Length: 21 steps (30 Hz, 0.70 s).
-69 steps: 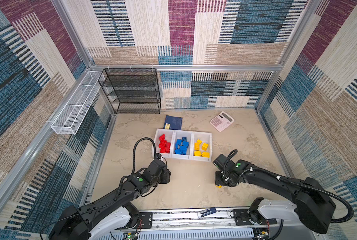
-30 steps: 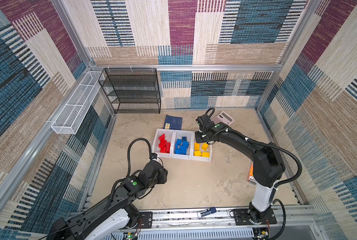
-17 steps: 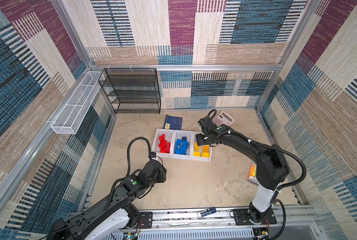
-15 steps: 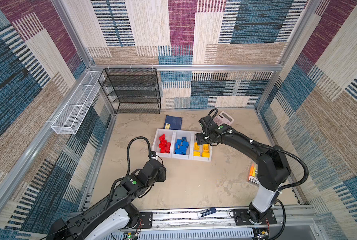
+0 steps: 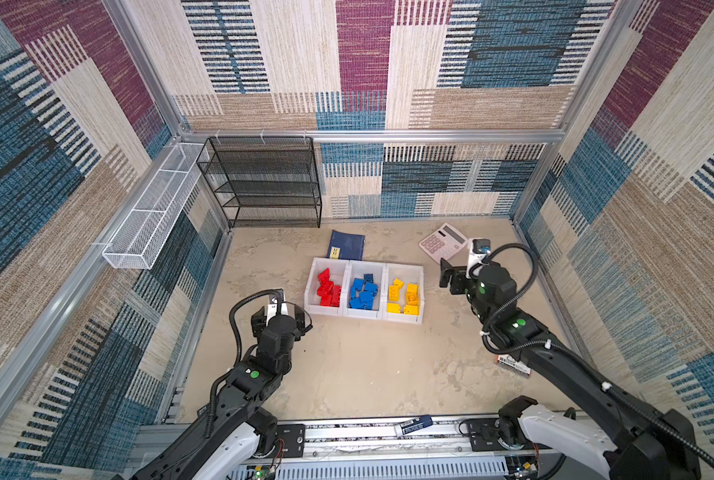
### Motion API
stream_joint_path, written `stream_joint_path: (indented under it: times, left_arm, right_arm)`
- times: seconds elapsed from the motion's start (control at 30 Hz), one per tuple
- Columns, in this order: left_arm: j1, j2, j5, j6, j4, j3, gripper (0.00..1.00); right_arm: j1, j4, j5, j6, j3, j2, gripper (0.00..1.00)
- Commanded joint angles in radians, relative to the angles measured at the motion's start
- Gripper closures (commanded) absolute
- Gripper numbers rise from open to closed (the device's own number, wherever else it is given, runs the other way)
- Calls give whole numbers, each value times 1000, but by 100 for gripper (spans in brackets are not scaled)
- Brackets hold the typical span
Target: Sort the legos into containers by color
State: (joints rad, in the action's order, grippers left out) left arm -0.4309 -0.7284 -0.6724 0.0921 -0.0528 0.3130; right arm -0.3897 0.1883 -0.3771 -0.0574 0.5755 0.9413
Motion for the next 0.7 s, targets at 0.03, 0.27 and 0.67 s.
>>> stream_joint_path:
  times: [0.03, 0.27, 0.67]
  left_arm:
    - [144, -114, 91, -95, -267, -60, 15]
    - [307, -421, 279, -91, -437, 17, 12]
    - [434, -717, 626, -148, -418, 236, 15]
  right_arm:
    - [110, 414, 16, 90, -213, -36, 0]
    - [251, 693, 65, 74, -354, 225, 0]
    - [362, 974, 223, 53, -310, 560, 0]
